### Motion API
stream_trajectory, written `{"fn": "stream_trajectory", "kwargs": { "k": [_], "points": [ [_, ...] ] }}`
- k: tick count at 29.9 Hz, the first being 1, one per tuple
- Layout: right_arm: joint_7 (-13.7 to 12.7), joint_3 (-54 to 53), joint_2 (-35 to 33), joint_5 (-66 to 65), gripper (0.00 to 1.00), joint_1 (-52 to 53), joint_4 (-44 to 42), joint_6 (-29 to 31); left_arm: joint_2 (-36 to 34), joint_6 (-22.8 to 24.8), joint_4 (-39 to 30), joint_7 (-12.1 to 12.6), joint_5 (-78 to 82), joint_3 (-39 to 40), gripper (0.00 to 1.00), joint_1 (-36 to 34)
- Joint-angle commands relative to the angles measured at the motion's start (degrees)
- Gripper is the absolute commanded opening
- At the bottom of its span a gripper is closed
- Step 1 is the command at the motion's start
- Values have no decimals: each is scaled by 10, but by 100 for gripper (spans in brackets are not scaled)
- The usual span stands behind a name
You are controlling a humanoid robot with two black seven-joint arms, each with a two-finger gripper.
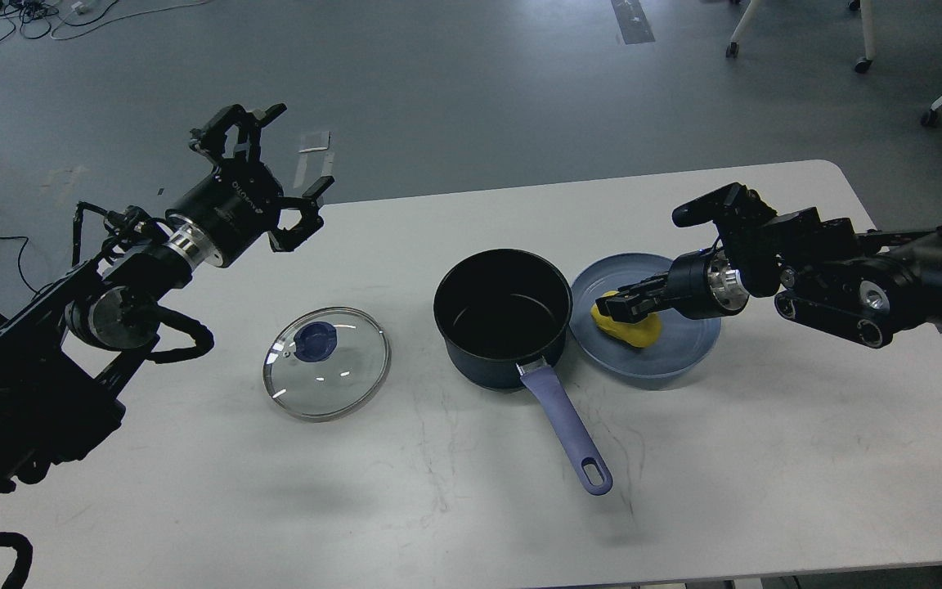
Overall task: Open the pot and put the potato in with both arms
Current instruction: 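Close the right gripper on the yellow potato, then lift the potato and carry it over the open saucepan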
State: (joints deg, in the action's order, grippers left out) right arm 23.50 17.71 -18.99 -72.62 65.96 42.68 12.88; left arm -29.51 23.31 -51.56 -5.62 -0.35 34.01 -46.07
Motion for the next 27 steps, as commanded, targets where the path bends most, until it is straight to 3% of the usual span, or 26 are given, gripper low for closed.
{"fn": "stream_trajectory", "kwargs": {
  "k": [1, 12, 27],
  "points": [
    [8, -1, -7, 1, 32, 24, 4, -1, 0, 0, 0, 0, 0, 0, 98, 0],
    [15, -3, -63, 2, 32, 180, 73, 0, 0, 0, 0, 0, 1, 0, 98, -1],
    [16, -7, 47, 4, 31, 212, 57, 0, 2, -3, 0, 1, 2, -3, 98, -2]
  ]
}}
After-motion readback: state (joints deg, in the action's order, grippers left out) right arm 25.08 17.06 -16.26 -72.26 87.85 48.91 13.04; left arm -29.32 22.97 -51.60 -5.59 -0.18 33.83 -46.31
